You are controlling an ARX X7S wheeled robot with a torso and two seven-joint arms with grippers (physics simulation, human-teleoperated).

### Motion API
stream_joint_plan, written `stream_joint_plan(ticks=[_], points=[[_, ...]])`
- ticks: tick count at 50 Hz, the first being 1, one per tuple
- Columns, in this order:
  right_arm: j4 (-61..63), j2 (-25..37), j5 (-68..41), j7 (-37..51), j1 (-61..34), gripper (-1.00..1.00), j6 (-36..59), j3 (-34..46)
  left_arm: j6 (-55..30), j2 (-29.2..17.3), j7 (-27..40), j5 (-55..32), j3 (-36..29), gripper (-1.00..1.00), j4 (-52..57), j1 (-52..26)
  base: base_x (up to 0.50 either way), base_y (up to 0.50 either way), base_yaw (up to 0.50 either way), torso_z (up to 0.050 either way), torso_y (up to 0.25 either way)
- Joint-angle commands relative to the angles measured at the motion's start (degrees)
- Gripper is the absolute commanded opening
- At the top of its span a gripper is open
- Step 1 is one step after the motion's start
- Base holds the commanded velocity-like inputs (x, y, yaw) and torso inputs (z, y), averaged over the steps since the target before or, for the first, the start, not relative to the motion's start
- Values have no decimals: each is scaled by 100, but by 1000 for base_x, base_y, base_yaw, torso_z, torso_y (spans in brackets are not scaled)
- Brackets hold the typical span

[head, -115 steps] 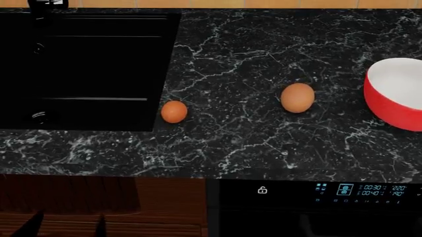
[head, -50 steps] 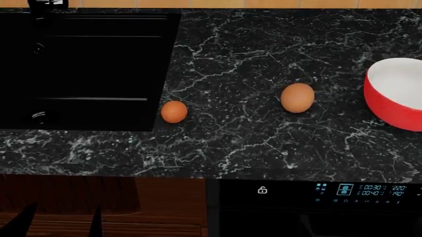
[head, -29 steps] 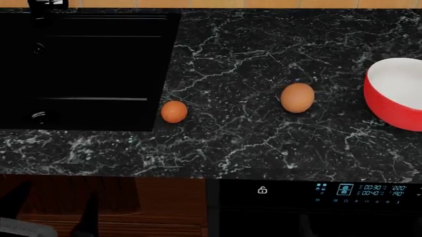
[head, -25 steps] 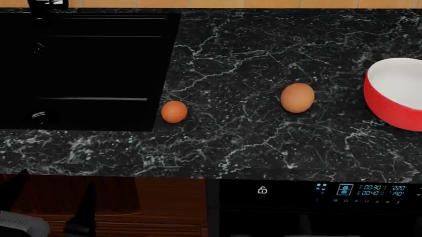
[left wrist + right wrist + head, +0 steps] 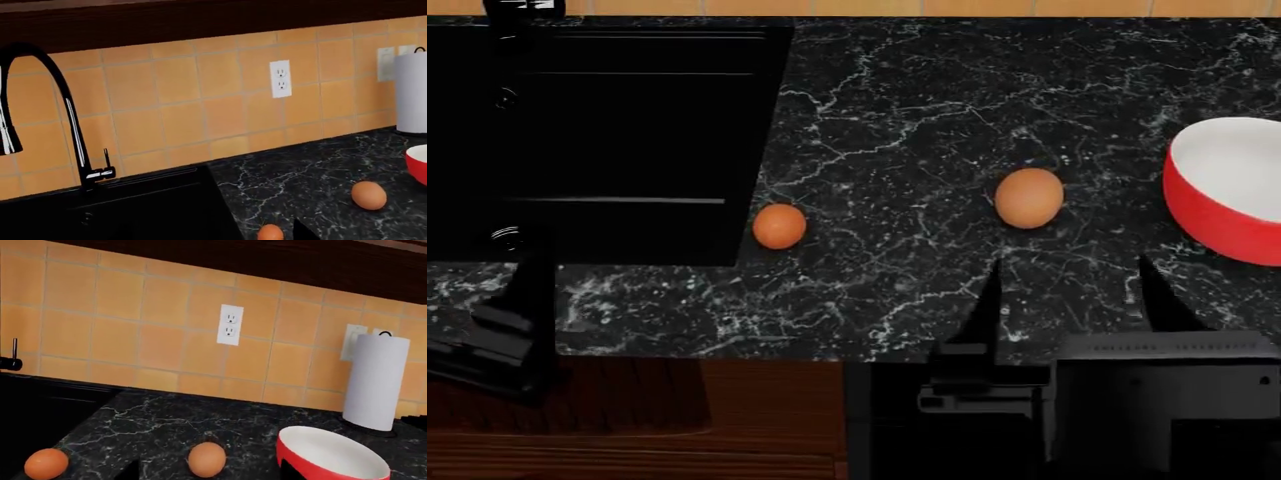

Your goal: Place the eggs and milk next to the bowl.

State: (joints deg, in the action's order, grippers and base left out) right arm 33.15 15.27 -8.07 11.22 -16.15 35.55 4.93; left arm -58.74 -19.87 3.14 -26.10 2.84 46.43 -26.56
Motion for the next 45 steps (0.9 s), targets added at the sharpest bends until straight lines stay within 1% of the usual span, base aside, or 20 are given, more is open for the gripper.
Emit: stream_joint_plan(ticks=[1,2,3,4,5,6,7,8,9,12,13,20,26,45], points=[[-44,115,-193,-232,-1103,100,868,-234,530,-329,-422,169,-163,100,-962,-739,0,0,0,0,0],[-41,129,-207,-236,-1188,100,933,-245,633,-425,-443,304,-308,100,-998,-757,0,0,0,0,0],[-48,166,-189,-237,-1306,100,1018,-222,767,-347,-418,302,-218,100,-1053,-778,0,0,0,0,0],[-100,179,-218,-260,-1427,100,1072,-249,407,-299,-354,159,-87,100,-1189,-946,0,0,0,0,0],[-127,202,-215,-261,-1536,100,1133,-250,644,-341,-430,228,-125,100,-1226,-945,0,0,0,0,0],[-149,215,-228,-276,-1598,100,1163,-255,493,-237,-360,106,45,100,-1272,-1017,0,0,0,0,0],[-160,257,-230,-283,-1775,100,1280,-261,555,-345,-416,190,-44,100,-1372,-1094,0,0,0,0,0],[-165,296,-218,-295,-1857,100,1356,-223,530,-328,-386,183,1,100,-1425,-1153,0,0,0,0,0],[-196,345,-180,-282,-2005,100,1435,-201,505,-413,-448,204,-60,100,-1525,-1264,0,0,0,0,0],[-288,354,-201,-306,-2165,100,1471,-206,417,-445,-482,154,-52,100,-1588,-1409,0,0,0,0,0],[-342,365,-202,-315,-2274,100,1516,-193,246,-381,-457,33,73,100,-1659,-1555,0,0,0,0,0],[-570,371,-200,-370,-2540,100,1514,-70,134,-385,-406,75,88,100,-2151,-1955,0,0,0,0,0],[-590,362,-206,-373,-2566,100,1524,-7,222,-378,-369,128,78,100,-2236,-1913,0,0,0,0,0],[-610,382,-230,-381,-2554,100,1562,119,136,-369,-319,81,-31,100,-2076,-1834,0,-480,0,0,0]])
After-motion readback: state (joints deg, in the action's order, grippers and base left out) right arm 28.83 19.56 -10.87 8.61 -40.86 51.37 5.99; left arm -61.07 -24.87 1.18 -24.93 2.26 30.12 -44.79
